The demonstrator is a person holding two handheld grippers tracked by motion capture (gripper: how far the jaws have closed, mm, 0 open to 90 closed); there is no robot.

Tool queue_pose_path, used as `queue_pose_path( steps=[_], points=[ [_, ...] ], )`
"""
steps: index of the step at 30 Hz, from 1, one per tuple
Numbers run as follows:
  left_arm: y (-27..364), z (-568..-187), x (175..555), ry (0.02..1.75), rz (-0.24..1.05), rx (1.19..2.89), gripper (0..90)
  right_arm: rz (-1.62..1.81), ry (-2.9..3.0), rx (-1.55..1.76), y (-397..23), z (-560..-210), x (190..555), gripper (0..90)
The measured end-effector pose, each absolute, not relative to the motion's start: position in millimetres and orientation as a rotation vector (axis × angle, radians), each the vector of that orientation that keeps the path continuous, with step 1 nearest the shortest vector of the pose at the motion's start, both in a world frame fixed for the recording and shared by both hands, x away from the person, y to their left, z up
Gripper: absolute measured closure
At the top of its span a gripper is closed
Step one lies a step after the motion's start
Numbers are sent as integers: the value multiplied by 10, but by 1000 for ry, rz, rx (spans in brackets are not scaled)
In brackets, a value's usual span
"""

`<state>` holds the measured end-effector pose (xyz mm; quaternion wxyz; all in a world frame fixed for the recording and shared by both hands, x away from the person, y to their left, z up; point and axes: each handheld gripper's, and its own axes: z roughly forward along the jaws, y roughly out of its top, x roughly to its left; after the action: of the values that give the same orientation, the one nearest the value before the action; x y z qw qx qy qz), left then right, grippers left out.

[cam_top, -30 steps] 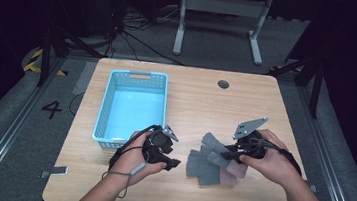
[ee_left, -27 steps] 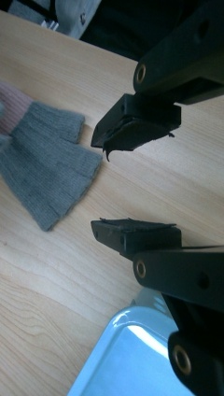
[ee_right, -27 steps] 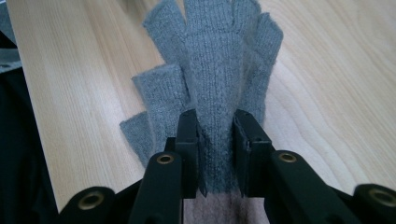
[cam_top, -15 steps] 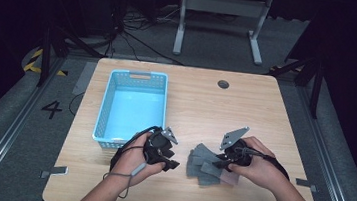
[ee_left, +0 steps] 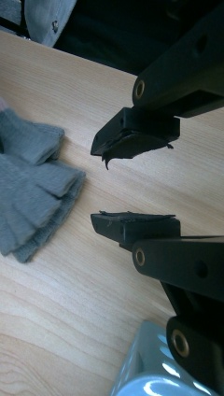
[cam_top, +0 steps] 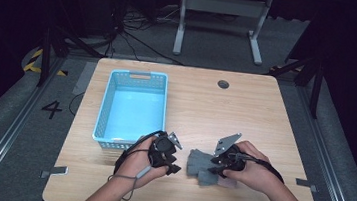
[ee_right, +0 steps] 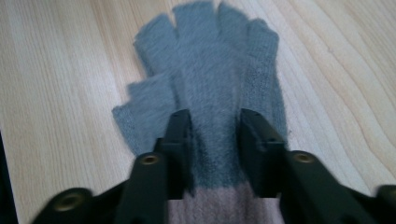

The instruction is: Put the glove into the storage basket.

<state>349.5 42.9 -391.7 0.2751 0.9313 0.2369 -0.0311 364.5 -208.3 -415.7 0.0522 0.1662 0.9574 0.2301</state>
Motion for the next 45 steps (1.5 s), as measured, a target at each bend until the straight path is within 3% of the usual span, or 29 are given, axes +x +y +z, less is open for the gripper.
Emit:
queue_pose_path(
  steps=[3, 9, 24, 45],
  points=[
    [404, -3943, 3490, 631, -91, 2516, 614, 749, 2881, 507, -2117, -4122, 3614, 540],
    [346, -3999, 3478, 629, -107, 2533, 616, 854, 2808, 583, -2305, -3997, 3575, 537],
    [195, -4157, 3511, 606, -138, 2581, 603, 761, 2747, 782, -2940, -3965, 3600, 606],
    [14, -4361, 3503, 579, -173, 2601, 601, 687, 2832, 793, -2947, -4191, 3664, 619]
  ],
)
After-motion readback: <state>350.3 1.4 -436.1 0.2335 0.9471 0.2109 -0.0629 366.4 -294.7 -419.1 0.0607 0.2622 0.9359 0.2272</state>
